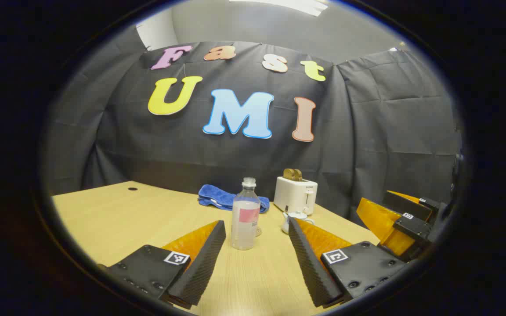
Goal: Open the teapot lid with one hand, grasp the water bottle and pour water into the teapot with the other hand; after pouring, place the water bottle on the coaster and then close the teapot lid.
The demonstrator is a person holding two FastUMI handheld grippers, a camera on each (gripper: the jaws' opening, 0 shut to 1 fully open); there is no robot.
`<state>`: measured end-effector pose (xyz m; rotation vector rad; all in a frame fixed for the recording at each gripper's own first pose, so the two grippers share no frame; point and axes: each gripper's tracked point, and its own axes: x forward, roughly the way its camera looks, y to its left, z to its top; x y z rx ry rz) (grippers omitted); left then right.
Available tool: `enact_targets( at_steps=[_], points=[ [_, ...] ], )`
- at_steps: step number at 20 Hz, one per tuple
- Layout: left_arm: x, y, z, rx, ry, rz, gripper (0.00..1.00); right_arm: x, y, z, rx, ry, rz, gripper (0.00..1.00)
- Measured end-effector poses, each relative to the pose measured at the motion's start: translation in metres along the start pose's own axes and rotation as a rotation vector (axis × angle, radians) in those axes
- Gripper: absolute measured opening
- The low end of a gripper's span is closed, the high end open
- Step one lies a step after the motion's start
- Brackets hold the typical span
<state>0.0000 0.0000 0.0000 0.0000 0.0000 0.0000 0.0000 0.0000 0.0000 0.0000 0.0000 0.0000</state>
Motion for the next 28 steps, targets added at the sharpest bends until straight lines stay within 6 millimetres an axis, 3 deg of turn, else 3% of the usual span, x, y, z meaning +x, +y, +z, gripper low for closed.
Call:
enact_targets(
  at_steps=[1, 2, 6, 16, 24, 28],
  points=[
    [0.0, -0.001, 0.0, 0.001, 0.001, -0.003, 0.99, -0.001, 0.003, 0.0, -0.005, -0.001, 0.008, 0.92],
    [0.002, -0.003, -0.001, 0.003, 0.003, -0.009, 0.99, 0.0, 0.003, -0.001, -0.016, 0.001, 0.01, 0.97],
    [0.006, -0.008, -0.001, 0.02, 0.006, -0.033, 0.99, 0.001, 0.008, 0.001, -0.048, -0.003, 0.018, 0.96],
    [0.019, -0.017, -0.009, 0.048, 0.021, -0.088, 0.99, 0.007, 0.016, 0.027, -0.093, -0.045, 0.038, 0.97],
    [0.05, -0.012, -0.003, 0.088, 0.022, -0.098, 0.99, 0.051, 0.006, 0.027, -0.029, 0.058, 0.055, 0.97],
    [0.073, 0.005, 0.001, 0.118, 0.026, -0.064, 0.99, 0.08, 0.002, 0.038, -0.023, 0.063, 0.068, 0.97]
  ],
)
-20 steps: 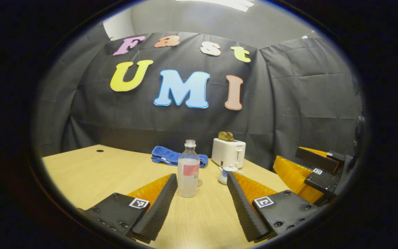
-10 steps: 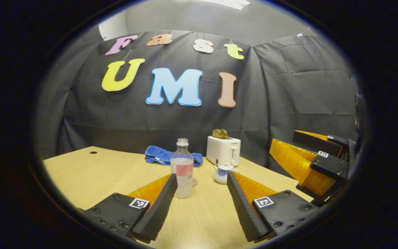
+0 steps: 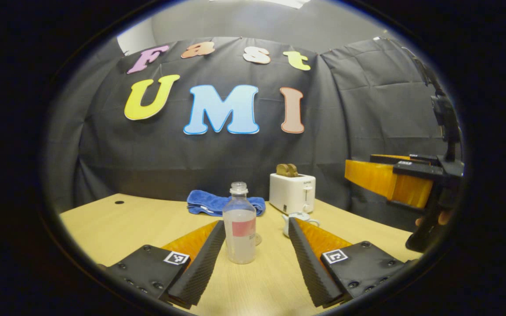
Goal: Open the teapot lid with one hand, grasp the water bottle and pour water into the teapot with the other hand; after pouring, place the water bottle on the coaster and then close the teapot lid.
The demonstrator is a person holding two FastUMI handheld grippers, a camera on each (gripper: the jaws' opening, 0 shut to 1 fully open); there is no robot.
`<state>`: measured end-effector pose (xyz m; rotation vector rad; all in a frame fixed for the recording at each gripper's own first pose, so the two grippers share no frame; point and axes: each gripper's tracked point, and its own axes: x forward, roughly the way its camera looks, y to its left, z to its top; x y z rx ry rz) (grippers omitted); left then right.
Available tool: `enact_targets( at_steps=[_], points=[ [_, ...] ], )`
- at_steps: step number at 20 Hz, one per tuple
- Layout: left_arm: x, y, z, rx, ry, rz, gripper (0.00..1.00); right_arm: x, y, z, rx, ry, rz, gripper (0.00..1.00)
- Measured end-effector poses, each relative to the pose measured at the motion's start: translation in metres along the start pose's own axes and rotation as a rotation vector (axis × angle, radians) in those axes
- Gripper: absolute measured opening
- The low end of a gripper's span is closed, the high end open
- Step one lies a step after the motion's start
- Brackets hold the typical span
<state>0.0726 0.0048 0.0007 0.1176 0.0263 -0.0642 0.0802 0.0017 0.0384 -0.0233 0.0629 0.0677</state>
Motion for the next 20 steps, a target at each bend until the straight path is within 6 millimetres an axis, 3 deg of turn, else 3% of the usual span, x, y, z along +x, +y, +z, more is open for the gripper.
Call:
enact_targets(
  at_steps=[3, 6, 13, 20],
  points=[
    [0.017, 0.01, -0.005, 0.0, 0.016, 0.014, 0.99, 0.024, 0.001, 0.003, 0.009, 0.006, 0.031, 0.97],
    [0.036, 0.019, -0.016, 0.021, 0.037, 0.026, 0.99, 0.051, 0.003, -0.008, 0.047, 0.026, 0.065, 0.97],
    [0.079, 0.027, -0.05, 0.024, 0.096, 0.005, 0.99, 0.115, 0.009, -0.057, 0.109, 0.083, 0.102, 0.97],
    [0.116, 0.032, -0.069, 0.036, 0.087, -0.022, 1.0, 0.172, 0.013, -0.117, 0.17, 0.158, 0.084, 0.97]
  ],
)
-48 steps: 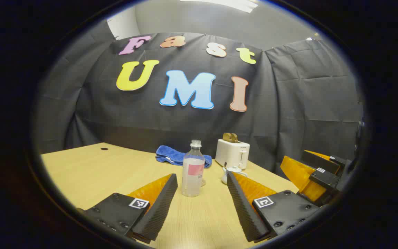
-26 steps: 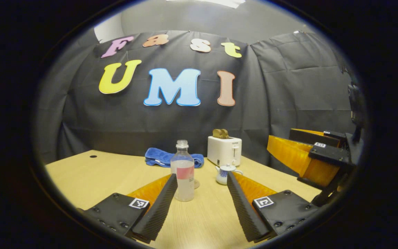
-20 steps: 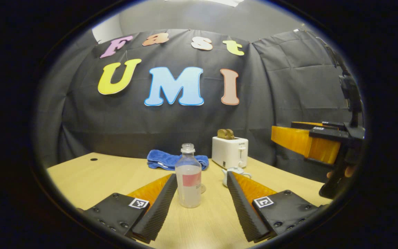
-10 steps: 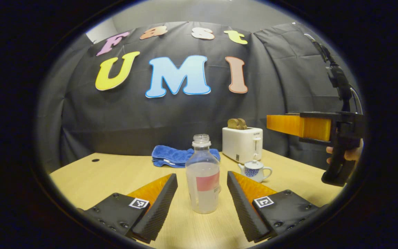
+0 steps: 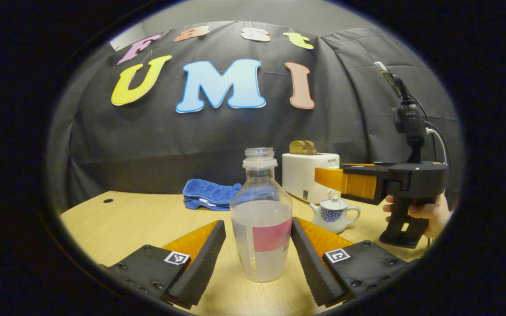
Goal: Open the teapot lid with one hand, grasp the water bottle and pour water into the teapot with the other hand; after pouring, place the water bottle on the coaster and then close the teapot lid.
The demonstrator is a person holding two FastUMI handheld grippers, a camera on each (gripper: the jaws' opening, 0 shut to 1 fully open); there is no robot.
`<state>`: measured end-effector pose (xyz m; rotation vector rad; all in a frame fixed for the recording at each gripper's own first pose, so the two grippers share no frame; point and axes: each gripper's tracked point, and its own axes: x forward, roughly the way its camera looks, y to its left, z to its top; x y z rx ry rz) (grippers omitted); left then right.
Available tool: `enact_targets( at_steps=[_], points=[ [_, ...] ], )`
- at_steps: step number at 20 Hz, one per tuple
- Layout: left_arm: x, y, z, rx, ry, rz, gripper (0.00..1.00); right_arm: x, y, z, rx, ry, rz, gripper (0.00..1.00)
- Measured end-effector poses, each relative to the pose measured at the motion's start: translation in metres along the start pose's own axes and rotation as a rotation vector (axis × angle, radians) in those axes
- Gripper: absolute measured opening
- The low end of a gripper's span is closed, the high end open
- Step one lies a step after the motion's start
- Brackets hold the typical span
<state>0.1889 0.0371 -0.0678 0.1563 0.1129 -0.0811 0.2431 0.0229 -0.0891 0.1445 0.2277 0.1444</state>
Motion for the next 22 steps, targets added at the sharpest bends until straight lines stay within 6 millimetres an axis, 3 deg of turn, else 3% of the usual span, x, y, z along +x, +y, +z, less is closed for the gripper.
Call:
enact_targets(
  at_steps=[5, 7, 9, 11, 14, 15, 16, 22],
  points=[
    [0.018, -0.001, 0.001, 0.0, -0.017, -0.014, 1.0, 0.027, -0.009, -0.034, 0.028, 0.061, -0.025, 0.96],
    [0.022, -0.003, 0.002, 0.004, -0.029, -0.013, 1.0, 0.034, -0.012, -0.045, 0.03, 0.081, -0.027, 0.87],
    [0.024, -0.007, 0.003, -0.007, -0.032, -0.027, 1.0, 0.037, -0.017, -0.043, 0.034, 0.053, -0.036, 0.83],
    [0.024, -0.009, 0.002, -0.005, -0.031, -0.034, 0.98, 0.039, -0.016, -0.042, 0.026, 0.073, -0.036, 0.7],
    [0.025, -0.01, -0.001, -0.008, -0.009, -0.041, 0.92, 0.046, -0.021, -0.046, 0.015, 0.106, -0.064, 0.7],
    [0.025, -0.01, -0.002, -0.009, -0.003, -0.041, 0.89, 0.045, -0.022, -0.046, 0.008, 0.113, -0.072, 0.46],
    [0.024, -0.009, -0.003, -0.011, 0.004, -0.041, 0.89, 0.045, -0.023, -0.047, -0.006, 0.117, -0.082, 0.39],
    [0.02, -0.009, -0.004, -0.016, 0.022, -0.031, 0.87, 0.045, -0.023, -0.048, -0.056, 0.144, -0.091, 0.39]
  ],
)
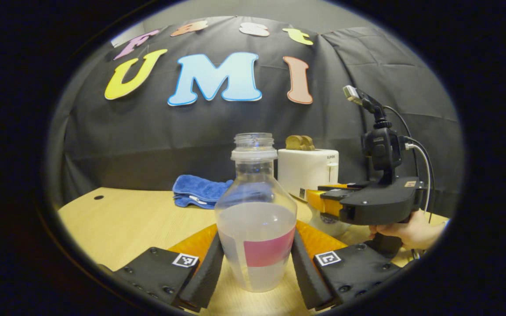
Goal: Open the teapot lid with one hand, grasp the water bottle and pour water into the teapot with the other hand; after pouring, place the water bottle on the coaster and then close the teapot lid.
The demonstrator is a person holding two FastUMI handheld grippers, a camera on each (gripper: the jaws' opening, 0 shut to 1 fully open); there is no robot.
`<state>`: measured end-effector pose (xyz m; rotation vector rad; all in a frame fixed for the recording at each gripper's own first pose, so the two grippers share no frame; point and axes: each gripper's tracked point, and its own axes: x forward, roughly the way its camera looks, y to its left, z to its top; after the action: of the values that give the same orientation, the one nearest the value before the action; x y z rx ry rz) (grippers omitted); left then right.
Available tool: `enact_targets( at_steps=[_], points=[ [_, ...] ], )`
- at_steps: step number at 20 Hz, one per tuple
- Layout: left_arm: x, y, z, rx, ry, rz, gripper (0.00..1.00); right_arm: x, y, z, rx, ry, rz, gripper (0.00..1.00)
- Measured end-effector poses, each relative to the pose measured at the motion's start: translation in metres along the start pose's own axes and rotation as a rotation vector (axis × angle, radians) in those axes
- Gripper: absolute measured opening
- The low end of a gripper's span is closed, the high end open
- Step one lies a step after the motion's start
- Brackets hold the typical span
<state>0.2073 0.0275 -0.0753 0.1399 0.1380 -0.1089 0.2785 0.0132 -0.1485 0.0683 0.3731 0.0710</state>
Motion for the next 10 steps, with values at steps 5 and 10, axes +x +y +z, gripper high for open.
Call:
enact_targets(
  at_steps=[5, 10],
  points=[
    [-0.002, -0.001, 0.001, -0.013, -0.014, -0.01, 0.87, 0.001, -0.007, 0.0, 0.038, 0.006, 0.0, 0.14],
    [-0.002, 0.0, 0.0, -0.009, -0.008, -0.006, 0.86, -0.001, -0.001, 0.003, 0.077, -0.009, 0.076, 0.09]
  ],
)
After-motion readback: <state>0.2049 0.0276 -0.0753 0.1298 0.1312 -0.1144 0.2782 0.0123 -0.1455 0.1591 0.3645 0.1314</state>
